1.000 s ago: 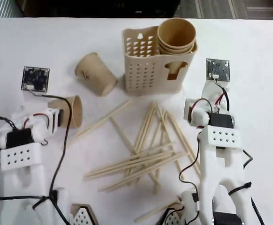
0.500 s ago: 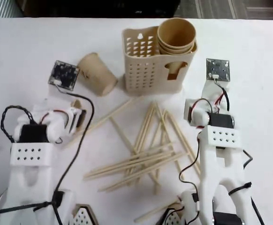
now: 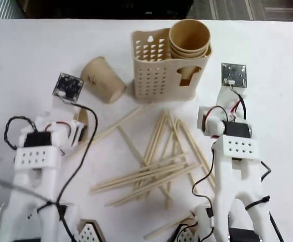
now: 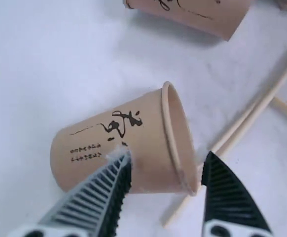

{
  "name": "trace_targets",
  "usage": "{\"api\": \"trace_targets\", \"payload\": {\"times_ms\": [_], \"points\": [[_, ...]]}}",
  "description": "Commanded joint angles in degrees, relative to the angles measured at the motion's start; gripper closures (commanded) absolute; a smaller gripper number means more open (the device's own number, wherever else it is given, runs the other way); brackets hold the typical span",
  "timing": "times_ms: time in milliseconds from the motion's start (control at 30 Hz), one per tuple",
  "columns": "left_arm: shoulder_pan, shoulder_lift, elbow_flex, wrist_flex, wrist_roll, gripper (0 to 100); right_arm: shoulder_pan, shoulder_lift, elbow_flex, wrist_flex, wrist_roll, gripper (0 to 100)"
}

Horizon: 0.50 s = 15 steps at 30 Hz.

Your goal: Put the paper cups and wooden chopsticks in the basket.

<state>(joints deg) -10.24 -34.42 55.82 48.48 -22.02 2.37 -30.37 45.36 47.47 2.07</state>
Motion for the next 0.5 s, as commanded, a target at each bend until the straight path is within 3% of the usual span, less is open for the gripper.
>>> {"api": "trace_targets", "payload": {"times_ms": [0, 167, 467], "points": [[-0.66, 6.55, -4.75, -0.97, -0.44, 82, -0.66, -1.98, -0.26, -0.75, 0.70, 81.8], [-0.48, 7.78, -8.53, 0.09, -0.44, 92, -0.66, -1.98, -0.26, -0.75, 0.70, 81.8], [-0.48, -1.89, -10.46, 4.22, -0.44, 98, -0.66, -1.98, -0.26, -0.75, 0.79, 81.8]]}}
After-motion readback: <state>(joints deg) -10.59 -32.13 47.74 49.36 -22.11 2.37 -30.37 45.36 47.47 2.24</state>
